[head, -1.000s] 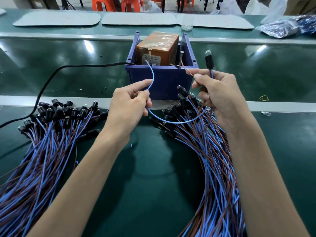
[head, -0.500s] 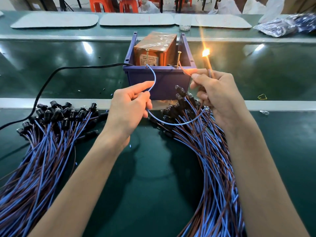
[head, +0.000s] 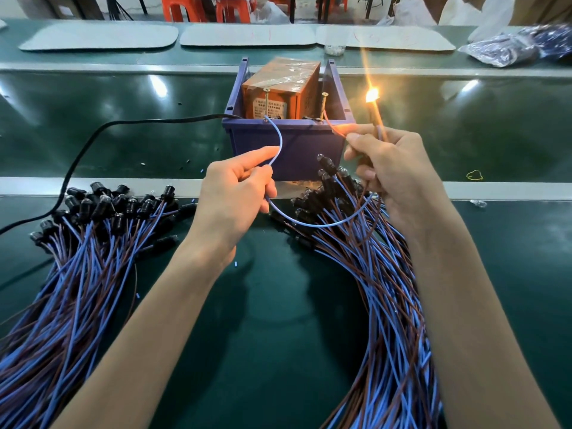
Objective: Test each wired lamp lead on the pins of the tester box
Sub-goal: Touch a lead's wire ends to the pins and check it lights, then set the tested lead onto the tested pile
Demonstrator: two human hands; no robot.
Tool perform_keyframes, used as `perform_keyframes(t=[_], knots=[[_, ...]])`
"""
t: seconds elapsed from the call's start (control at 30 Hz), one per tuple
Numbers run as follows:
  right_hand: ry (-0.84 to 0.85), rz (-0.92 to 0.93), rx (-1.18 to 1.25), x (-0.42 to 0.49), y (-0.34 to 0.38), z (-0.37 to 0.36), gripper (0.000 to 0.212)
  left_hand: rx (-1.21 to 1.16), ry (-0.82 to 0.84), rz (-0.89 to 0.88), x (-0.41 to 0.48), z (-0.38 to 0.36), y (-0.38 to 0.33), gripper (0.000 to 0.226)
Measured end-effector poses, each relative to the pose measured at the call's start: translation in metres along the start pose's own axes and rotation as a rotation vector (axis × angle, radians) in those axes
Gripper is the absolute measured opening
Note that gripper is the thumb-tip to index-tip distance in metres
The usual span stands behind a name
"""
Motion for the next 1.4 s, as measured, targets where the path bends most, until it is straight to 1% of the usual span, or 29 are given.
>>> perform_keyframes(t=[0.2, 0.27, 0.37, 0.4, 0.47, 0.57, 0.63, 0.7, 0.77, 0.8, 0.87, 0.93, 0.97, 1.03, 1.1, 1.17, 1.23, 1.33, 1.4], knots=[[0.003, -0.011, 0.002, 0.0, 0.0, 0.001, 0.021, 0.048, 0.003, 0.003, -0.001, -0.001, 0.0, 0.032], [0.072, -0.019, -0.037, -0.001, 0.001, 0.0, 0.019, 0.085, -0.008, -0.004, -0.002, -0.001, -0.003, 0.03], [0.25, -0.014, -0.14, -0.006, 0.004, -0.008, 0.017, 0.201, -0.02, -0.064, -0.009, -0.003, -0.012, 0.026], [0.293, -0.009, -0.159, -0.008, 0.005, -0.011, 0.015, 0.238, -0.021, -0.095, -0.012, -0.005, -0.016, 0.027], [0.333, -0.028, -0.133, -0.011, 0.006, -0.018, 0.013, 0.334, -0.046, -0.166, -0.021, -0.008, -0.023, 0.04], [0.361, -0.094, -0.113, -0.015, 0.008, -0.023, 0.025, 0.502, -0.1, -0.269, -0.032, -0.013, -0.03, 0.06], [0.385, -0.101, -0.168, -0.016, 0.01, -0.023, 0.032, 0.568, -0.074, -0.316, -0.037, -0.016, -0.032, 0.063], [0.4, -0.097, -0.177, -0.016, 0.013, -0.024, 0.038, 0.683, -0.04, -0.378, -0.04, -0.019, -0.031, 0.06], [0.389, -0.091, -0.164, -0.017, 0.017, -0.024, 0.043, 0.806, -0.014, -0.454, -0.043, -0.023, -0.03, 0.061], [0.368, -0.08, -0.171, -0.017, 0.018, -0.024, 0.045, 0.86, 0.0, -0.471, -0.044, -0.026, -0.03, 0.065], [0.303, -0.039, -0.24, -0.014, 0.019, -0.022, 0.051, 0.954, 0.023, -0.45, -0.046, -0.029, -0.029, 0.072], [0.236, -0.007, -0.329, -0.009, 0.018, -0.017, 0.057, 1.096, 0.068, -0.392, -0.044, -0.029, -0.025, 0.068], [0.205, 0.005, -0.334, -0.008, 0.019, -0.014, 0.059, 1.175, 0.132, -0.353, -0.043, -0.029, -0.022, 0.064], [0.151, 0.021, -0.267, -0.005, 0.021, -0.009, 0.058, 1.286, 0.317, -0.261, -0.044, -0.029, -0.017, 0.061], [0.135, 0.015, -0.189, -0.005, 0.022, -0.006, 0.053, 1.304, 0.472, -0.198, -0.05, -0.028, -0.016, 0.062], [0.141, -0.012, -0.136, -0.006, 0.022, -0.004, 0.048, 1.267, 0.534, -0.178, -0.057, -0.031, -0.018, 0.061], [0.159, -0.035, -0.104, -0.006, 0.023, -0.002, 0.042, 1.223, 0.473, -0.232, -0.058, -0.034, -0.02, 0.057], [0.185, -0.04, -0.049, -0.008, 0.028, -0.001, 0.034, 1.137, 0.296, -0.36, -0.054, -0.033, -0.025, 0.055], [0.191, -0.028, 0.003, -0.009, 0.031, 0.001, 0.032, 1.054, 0.281, -0.392, -0.053, -0.03, -0.028, 0.06]])
Point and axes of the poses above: each hand's wrist, its own x-axis towards the middle knuckle, its own z-axis out of the back of the hand, y = z × x, the point moved 4 cm from there along x, towards the middle knuckle, and after that the axes turned 12 degrees about z, right-handed, at the moved point
